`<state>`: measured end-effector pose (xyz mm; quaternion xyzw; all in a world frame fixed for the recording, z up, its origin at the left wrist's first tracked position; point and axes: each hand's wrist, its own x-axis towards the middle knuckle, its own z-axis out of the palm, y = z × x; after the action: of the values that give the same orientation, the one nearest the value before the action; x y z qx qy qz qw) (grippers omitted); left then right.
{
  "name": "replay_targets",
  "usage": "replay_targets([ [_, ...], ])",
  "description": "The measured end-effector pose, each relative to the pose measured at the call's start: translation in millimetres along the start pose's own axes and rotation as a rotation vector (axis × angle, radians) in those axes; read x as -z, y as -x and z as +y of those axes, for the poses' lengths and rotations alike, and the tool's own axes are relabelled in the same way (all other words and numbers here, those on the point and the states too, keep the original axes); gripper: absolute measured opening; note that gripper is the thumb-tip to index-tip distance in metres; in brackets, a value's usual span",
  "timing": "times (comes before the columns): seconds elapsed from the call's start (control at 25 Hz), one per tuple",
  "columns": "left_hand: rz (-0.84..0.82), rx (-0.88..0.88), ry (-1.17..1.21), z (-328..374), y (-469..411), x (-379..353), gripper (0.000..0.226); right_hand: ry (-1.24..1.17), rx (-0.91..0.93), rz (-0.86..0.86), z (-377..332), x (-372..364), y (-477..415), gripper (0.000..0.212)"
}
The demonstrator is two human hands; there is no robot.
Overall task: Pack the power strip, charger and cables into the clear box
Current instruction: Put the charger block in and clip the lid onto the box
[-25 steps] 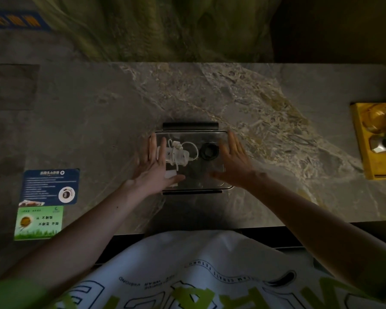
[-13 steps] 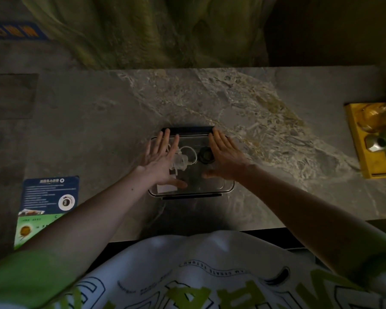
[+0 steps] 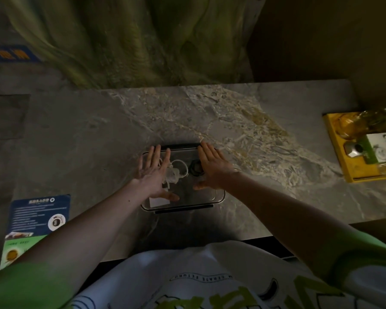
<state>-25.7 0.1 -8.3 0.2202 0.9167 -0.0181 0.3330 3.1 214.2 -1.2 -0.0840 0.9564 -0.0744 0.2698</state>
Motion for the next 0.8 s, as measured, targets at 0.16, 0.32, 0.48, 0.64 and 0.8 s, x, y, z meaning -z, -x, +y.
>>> replay_targets([
  [0.16,0.009,0.007,-0.008,1,1,1,0.151,-0.004,0.0,0.006,-1,6,1,0.134],
  [0.32,0.015,0.01,-0.023,3,2,1,0.151,0.002,-0.015,0.01,-6,9,0,0.135],
  [0.48,0.034,0.006,-0.024,4,2,2,0.151,0.007,-0.033,0.002,-8,15,-1,0.138],
  [0.64,0.019,0.017,-0.016,4,1,2,0.154,0.016,-0.049,-0.013,-13,18,-2,0.139],
  [0.8,0.018,0.021,-0.01,4,0,1,0.153,-0.006,-0.064,-0.028,-14,18,-2,0.14],
])
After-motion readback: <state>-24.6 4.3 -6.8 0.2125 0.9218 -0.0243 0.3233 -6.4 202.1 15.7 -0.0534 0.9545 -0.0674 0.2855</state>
